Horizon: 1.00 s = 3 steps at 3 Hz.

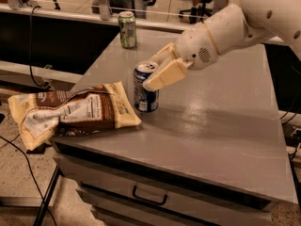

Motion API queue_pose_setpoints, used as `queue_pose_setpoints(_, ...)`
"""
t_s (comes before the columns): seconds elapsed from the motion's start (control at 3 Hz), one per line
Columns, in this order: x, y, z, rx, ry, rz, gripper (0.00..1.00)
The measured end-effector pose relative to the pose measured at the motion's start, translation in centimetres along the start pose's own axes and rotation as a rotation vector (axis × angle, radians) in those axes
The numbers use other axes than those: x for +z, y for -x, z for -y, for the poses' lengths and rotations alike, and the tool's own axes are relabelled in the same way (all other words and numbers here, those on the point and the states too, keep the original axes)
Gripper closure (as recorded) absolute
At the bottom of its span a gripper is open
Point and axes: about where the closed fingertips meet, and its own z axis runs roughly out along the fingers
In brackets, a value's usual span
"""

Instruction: Move pepsi can near brown chip bag

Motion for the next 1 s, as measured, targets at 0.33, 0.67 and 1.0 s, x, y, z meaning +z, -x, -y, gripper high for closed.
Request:
queue_pose_setpoints(0.33, 0.9, -0.8, -0.6, -0.108, -0.042, 0.007, 0.39)
queue_pose_setpoints(0.67, 1.2, -1.8, -0.3, -0.155, -0.08, -0.017, 0.15)
queue_pose_setpoints(1.0, 1.1, -2.6, 0.0, -0.191, -0.11, -0.05, 0.0)
